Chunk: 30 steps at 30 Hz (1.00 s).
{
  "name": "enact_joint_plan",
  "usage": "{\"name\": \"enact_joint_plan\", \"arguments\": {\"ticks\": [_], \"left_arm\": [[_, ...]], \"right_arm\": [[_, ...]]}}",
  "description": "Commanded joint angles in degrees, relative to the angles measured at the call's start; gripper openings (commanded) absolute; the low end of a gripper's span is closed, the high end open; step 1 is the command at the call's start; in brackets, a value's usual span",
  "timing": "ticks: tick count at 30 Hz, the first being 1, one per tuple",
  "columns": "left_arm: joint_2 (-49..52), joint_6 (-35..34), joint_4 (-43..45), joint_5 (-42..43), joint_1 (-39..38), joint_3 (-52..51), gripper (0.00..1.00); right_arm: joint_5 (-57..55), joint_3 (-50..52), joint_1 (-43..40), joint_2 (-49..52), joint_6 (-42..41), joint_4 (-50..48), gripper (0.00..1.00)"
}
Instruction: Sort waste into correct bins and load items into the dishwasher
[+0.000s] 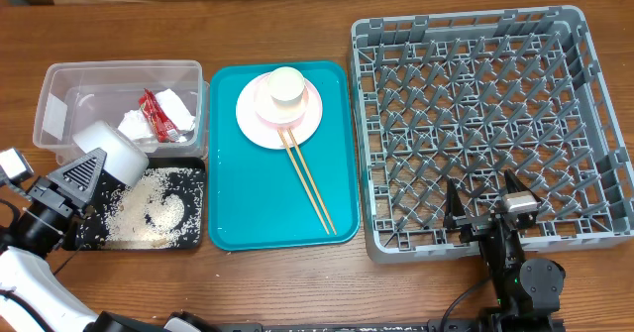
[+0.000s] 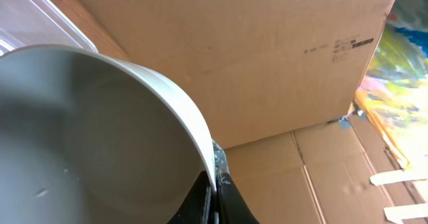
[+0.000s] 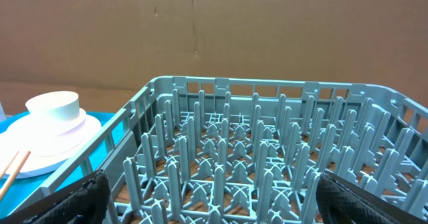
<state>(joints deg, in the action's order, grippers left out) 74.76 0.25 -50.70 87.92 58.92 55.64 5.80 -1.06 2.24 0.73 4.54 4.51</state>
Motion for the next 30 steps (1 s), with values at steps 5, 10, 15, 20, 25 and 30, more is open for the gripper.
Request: {"name": "enact_joint_plan", "arguments": {"ticks": [5,10,15,20,25,30], "left_arm": [[-0.57,3.30,0.17,2.75,0.22,-0.13,0.04],[-0.57,3.65,0.17,2.75,-0.63,-0.13,0.05],[-0.57,3.58,-0.20,2.73,-3.89,-0.13,0.05],[-0.57,-0.35,-0.28,2.69,-9.20,-0.13,0.04],[-0.57,-2.34,-0.48,-7.41,-15.50,-0.13,0.04],[-0.57,-3.69,-2.84,-22.88,-24.87,-0.13,0.04]], "right_arm": [[0.31,0.61,-0.24,-0.57,0.20,-0.26,1.00],[0.31,0.61,-0.24,-0.57,0.20,-0.26,1.00],[0.31,0.61,-0.24,-0.57,0.20,-0.26,1.00],[0.31,0.61,-0.24,-0.57,0.20,-0.26,1.00],[0.31,0.61,-0.24,-0.57,0.20,-0.26,1.00],[0.31,0.61,-0.24,-0.57,0.20,-0.26,1.00]]}}
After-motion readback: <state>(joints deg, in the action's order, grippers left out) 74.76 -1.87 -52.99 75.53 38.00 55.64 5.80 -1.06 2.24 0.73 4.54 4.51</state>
